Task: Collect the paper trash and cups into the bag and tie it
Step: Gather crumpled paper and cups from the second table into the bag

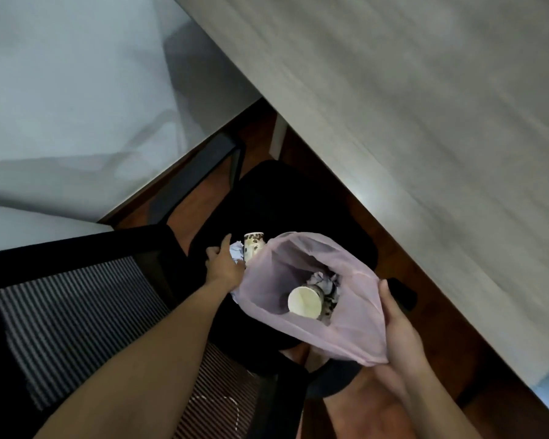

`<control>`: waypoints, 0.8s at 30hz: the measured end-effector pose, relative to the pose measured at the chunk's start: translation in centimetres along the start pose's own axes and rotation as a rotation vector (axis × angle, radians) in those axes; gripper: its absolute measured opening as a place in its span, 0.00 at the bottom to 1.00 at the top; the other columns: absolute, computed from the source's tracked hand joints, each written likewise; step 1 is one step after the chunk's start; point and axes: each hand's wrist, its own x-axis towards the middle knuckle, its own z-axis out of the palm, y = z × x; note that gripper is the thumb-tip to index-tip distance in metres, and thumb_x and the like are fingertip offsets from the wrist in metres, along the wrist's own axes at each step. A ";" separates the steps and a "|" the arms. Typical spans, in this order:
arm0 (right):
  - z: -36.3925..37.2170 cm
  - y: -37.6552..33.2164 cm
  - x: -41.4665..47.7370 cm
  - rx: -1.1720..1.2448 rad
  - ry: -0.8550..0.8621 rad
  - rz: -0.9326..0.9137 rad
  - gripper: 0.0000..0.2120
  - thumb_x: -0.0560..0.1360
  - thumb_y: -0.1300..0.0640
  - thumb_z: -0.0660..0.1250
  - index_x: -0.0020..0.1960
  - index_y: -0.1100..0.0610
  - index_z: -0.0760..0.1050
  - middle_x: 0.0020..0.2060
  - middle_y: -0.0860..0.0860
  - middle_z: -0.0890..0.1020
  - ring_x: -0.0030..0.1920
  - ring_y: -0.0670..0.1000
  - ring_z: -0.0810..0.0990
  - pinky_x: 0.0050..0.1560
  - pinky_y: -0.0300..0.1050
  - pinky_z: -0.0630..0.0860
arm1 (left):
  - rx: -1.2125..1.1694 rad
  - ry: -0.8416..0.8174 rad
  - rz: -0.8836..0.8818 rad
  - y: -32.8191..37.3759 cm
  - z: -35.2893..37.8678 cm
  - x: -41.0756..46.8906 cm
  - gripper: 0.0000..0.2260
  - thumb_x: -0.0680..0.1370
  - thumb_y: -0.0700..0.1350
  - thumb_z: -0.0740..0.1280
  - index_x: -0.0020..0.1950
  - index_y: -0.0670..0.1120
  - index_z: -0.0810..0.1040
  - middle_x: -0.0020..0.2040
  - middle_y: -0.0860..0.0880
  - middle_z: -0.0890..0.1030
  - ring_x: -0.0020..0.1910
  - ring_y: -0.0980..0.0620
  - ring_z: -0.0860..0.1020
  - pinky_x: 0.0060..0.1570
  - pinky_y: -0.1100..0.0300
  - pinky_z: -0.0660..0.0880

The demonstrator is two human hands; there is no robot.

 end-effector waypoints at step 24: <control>3.8 -1.3 -2.4 0.222 -0.193 -0.030 0.33 0.83 0.37 0.67 0.77 0.60 0.77 0.71 0.65 0.83 0.71 0.69 0.82 0.79 0.70 0.70 | 0.056 -0.043 0.075 -0.6 -2.9 3.6 0.29 0.79 0.49 0.76 0.78 0.49 0.71 0.70 0.35 0.75 0.64 0.38 0.80 0.59 0.56 0.75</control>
